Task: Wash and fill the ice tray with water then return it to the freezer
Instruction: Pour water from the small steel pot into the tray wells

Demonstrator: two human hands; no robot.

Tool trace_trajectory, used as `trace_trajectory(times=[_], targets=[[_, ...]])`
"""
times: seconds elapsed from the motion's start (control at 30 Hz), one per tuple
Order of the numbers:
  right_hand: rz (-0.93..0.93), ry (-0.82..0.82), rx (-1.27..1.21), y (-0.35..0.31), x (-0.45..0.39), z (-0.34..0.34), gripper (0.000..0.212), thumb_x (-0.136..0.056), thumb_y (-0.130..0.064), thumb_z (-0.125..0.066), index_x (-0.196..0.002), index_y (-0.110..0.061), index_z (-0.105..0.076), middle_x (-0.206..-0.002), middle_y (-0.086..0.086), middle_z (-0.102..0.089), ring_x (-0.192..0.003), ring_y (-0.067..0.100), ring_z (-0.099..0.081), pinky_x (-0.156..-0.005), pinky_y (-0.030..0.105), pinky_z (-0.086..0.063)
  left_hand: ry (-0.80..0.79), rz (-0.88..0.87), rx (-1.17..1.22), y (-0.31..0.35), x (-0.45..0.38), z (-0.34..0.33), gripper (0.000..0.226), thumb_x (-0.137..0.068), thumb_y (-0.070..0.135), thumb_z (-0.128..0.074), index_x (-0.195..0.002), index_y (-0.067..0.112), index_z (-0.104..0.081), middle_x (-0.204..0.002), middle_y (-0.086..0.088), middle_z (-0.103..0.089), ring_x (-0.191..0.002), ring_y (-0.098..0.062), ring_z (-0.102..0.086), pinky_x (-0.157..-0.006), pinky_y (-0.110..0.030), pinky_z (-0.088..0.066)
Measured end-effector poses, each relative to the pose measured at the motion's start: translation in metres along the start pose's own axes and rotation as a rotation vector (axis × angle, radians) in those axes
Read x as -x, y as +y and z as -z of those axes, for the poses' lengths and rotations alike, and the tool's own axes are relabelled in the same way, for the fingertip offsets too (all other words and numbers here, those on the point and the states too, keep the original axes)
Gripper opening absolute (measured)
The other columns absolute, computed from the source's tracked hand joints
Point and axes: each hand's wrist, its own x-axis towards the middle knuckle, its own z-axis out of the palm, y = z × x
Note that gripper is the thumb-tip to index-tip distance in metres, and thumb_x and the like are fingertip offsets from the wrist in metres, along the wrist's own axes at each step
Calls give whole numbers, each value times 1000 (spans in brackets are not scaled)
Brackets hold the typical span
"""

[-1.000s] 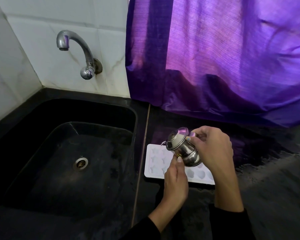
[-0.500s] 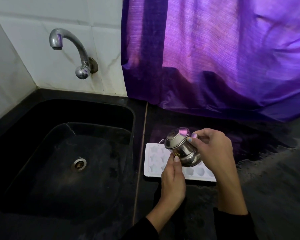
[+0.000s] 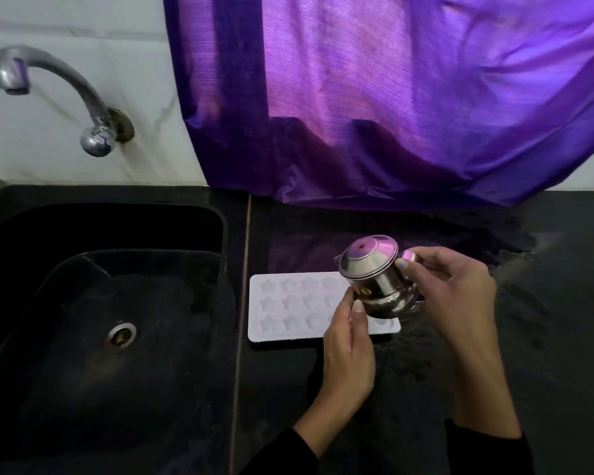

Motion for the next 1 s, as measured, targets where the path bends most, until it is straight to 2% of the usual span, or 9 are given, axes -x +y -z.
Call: trace_trajectory(times=[0.1, 0.23, 0.3, 0.4, 0.5, 0.57, 0.73, 0.9, 1.0], targets=[[-11, 36, 75, 7, -1, 16, 20, -81, -22, -75, -79, -40, -66, -78, -14, -71, -79, 4, -69, -82, 37, -57, -60, 6, -4, -3, 5, -17, 38, -102, 32, -33, -137, 29, -45, -127, 24, -55, -120, 14, -45, -102, -13, -35], [-62, 70, 204, 18, -6, 32, 11, -81, -28, -75, -90, -34, -73, -82, -12, -72, -84, 11, -68, -83, 42, -55, -103, -4, -97, -3, 11, -38, 31, -102, 25, -36, -125, 39, -49, -100, 33, -61, -101, 19, -53, -86, -4, -37], [-83, 69, 280, 21, -10, 37, 16, -83, -31, -73, -98, -31, -74, -86, -8, -72, -85, 13, -67, -82, 41, -54, -113, -3, -104, -5, 12, -48, 29, -102, 25, -35, -121, 40, -51, -90, 27, -63, -90, 14, -56, -81, -7, -40], [-82, 52, 351, 26, -16, 42, 15, -83, -34, -72, -98, -32, -74, -87, -8, -72, -84, 16, -66, -79, 40, -53, -144, 24, -111, -8, 14, -59, 30, -102, 26, -34, -125, 30, -54, -77, 19, -56, -73, 11, -51, -72, -10, -39], [-67, 25, 395, 29, -22, 45, 14, -83, -35, -72, -97, -32, -74, -87, -5, -73, -84, 18, -66, -77, 40, -54, -147, 46, -131, -12, 12, -68, 30, -102, 28, -34, -124, 27, -54, -82, 21, -56, -75, 10, -51, -78, -17, -43], [-54, 0, 416, 32, -27, 46, 16, -83, -36, -72, -98, -31, -74, -89, -4, -73, -86, 19, -66, -77, 40, -54, -146, 58, -136, -13, 12, -73, 29, -102, 27, -34, -124, 30, -53, -78, 25, -55, -75, 13, -50, -80, -17, -43], [-3, -53, 457, 38, -37, 50, 17, -85, -34, -70, -102, -31, -73, -89, -4, -73, -85, 18, -66, -76, 38, -52, -132, 46, -132, -12, 12, -82, 25, -103, 25, -33, -117, 23, -54, -64, 28, -53, -64, 7, -48, -67, -17, -39], [36, -73, 432, 42, -42, 54, 17, -86, -31, -70, -102, -29, -73, -88, -5, -73, -83, 17, -66, -75, 36, -53, -96, 60, -167, -14, 11, -90, 30, -102, 27, -33, -124, 29, -53, -75, 35, -56, -77, 12, -52, -80, -19, -44], [41, -90, 401, 45, -44, 57, 14, -86, -29, -71, -100, -27, -74, -86, -5, -73, -81, 16, -67, -75, 36, -54, -77, 77, -157, -14, 12, -94, 28, -102, 30, -34, -122, 36, -53, -85, 29, -61, -85, 12, -54, -86, -23, -46]])
